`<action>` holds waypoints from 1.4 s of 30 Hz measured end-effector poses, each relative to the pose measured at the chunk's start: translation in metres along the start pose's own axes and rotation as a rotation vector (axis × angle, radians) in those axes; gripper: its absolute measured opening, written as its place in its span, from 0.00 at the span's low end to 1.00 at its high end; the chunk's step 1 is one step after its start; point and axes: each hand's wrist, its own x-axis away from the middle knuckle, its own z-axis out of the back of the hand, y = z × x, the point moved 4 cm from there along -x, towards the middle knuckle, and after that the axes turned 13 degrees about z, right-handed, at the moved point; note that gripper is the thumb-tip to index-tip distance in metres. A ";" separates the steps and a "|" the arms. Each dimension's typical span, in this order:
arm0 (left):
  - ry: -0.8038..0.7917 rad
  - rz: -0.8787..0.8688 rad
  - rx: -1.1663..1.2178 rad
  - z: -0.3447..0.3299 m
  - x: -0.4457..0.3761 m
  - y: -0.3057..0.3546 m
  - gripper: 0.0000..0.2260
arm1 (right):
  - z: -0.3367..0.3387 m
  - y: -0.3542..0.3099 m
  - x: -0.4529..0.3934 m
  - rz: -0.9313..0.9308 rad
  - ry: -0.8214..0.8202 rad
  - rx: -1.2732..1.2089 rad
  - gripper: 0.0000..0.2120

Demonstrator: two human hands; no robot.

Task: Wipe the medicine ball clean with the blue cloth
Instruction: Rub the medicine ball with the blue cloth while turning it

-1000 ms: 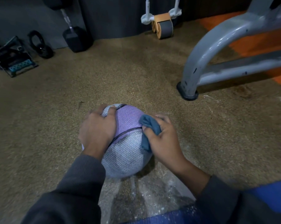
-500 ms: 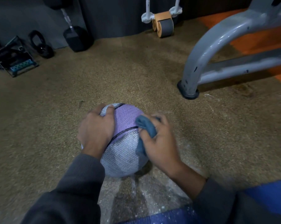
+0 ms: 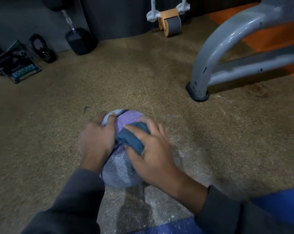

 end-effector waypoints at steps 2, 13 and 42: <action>-0.010 -0.024 0.008 -0.001 -0.002 -0.002 0.28 | -0.001 0.012 -0.012 -0.025 0.005 -0.005 0.19; -0.067 -0.167 -0.017 0.003 0.001 0.006 0.25 | 0.002 0.034 -0.016 -0.194 0.066 -0.099 0.17; -0.384 -0.489 -0.084 -0.001 -0.009 0.026 0.24 | 0.005 0.039 -0.029 -0.169 0.022 0.004 0.13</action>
